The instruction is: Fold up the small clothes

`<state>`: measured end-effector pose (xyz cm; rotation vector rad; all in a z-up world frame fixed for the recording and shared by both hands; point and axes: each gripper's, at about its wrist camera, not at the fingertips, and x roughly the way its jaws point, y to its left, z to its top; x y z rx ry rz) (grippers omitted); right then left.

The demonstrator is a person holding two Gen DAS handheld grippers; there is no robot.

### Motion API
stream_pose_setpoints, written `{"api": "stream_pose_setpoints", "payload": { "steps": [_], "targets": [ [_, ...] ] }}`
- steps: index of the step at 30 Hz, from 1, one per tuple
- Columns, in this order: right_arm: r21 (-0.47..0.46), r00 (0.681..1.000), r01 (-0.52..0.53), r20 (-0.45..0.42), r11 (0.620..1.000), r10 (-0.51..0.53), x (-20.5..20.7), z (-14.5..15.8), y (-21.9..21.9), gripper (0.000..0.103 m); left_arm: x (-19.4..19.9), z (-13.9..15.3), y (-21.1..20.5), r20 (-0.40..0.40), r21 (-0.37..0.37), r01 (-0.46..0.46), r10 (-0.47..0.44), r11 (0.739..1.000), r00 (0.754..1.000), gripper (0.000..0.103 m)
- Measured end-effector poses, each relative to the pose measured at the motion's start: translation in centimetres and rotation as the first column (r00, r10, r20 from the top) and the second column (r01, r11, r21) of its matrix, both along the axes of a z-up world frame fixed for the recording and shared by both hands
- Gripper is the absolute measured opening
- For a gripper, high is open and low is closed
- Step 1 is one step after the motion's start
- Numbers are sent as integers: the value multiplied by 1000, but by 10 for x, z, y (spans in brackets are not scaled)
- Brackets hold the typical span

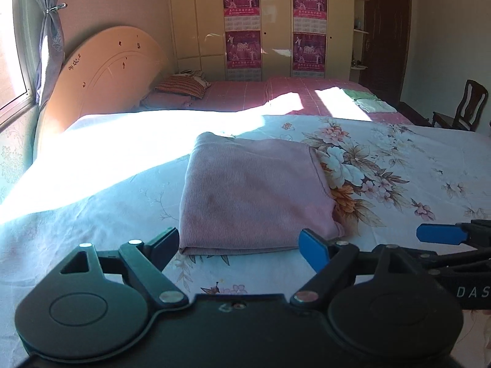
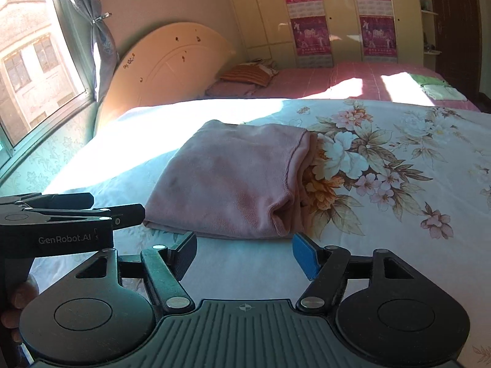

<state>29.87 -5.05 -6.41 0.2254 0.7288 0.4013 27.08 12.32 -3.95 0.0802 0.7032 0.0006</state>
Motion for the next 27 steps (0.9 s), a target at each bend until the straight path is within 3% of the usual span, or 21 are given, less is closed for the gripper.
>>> {"api": "stream_pose_setpoints", "payload": {
  "steps": [5, 8, 10, 15, 23, 27],
  "targets": [
    [9, 998, -29, 55, 1000, 28, -58, 32, -9, 92, -56, 30, 0, 26, -87, -50, 53, 995, 998, 85],
    [34, 997, -48, 70, 998, 45, -96, 50, -14, 103, -88, 42, -3, 84, -41, -77, 80, 996, 993, 85],
    [24, 995, -54, 89, 998, 52, -120, 60, -14, 103, -111, 48, -9, 139, 24, -97, 93, 995, 986, 85],
    [-37, 994, -23, 105, 999, 26, -166, 83, -5, 103, -144, 61, -18, 110, 66, -38, 30, 997, 993, 85],
    [-185, 958, 91, 285, 979, -35, -222, 109, 8, 103, -176, 65, -14, 80, 14, -71, 70, 997, 994, 85],
    [-217, 953, 103, 300, 971, -34, -227, 109, 9, 103, -185, 69, -13, 82, 6, -79, 78, 997, 994, 85]
  ]
}}
